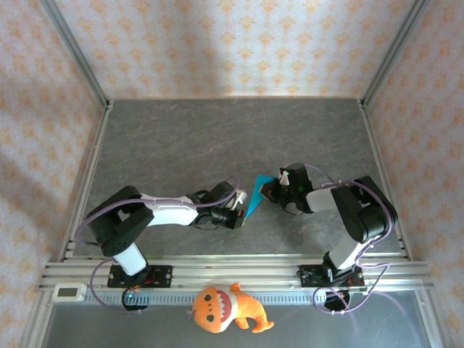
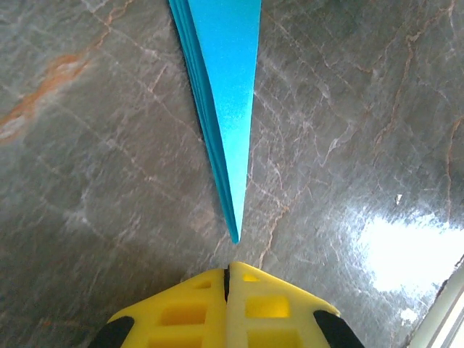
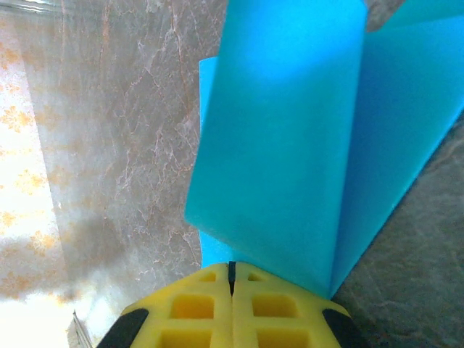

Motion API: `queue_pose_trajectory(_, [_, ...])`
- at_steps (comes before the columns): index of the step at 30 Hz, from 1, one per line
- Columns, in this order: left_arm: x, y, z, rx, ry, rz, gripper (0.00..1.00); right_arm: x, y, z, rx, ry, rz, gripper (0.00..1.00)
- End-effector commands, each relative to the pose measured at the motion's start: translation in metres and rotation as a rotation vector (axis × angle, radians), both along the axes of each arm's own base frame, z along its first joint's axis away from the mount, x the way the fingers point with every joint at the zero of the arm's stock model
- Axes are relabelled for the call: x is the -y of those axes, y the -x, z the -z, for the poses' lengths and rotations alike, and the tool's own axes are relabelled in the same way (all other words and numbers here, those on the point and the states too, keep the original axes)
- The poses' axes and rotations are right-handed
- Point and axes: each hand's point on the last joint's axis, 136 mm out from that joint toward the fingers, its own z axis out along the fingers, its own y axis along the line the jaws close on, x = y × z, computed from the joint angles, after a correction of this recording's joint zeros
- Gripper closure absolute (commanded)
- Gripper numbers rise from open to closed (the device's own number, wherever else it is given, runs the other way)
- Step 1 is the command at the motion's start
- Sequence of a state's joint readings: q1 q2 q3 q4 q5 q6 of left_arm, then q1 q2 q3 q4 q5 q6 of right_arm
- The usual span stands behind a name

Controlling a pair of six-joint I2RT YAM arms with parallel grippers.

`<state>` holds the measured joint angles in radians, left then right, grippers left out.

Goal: Fold a paper plane with a square sheet of paper (pick it up from the middle)

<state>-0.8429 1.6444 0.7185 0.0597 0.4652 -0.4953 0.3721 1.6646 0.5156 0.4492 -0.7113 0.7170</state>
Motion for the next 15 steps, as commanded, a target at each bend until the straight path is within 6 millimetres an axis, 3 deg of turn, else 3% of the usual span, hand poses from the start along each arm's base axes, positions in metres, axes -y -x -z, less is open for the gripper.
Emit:
queue_pose_trajectory(1, [0.005, -0.015, -0.026, 0.079, 0.041, -0.034, 1.00, 0.024, 0.020, 0.043, -0.111, 0.128, 0.055, 0.96])
queue_pose_trajectory(4, [0.016, -0.037, -0.048, 0.119, 0.120, -0.092, 1.00, 0.024, 0.019, 0.041, -0.108, 0.124, 0.056, 0.96])
queue_pose_trajectory(7, [0.028, -0.058, -0.056, 0.103, 0.208, -0.138, 0.99, 0.023, 0.018, 0.040, -0.105, 0.118, 0.055, 0.96])
queue_pose_trajectory(15, [0.056, -0.086, -0.035, 0.074, 0.214, -0.138, 0.97, 0.020, 0.017, 0.036, -0.100, 0.095, 0.051, 0.95])
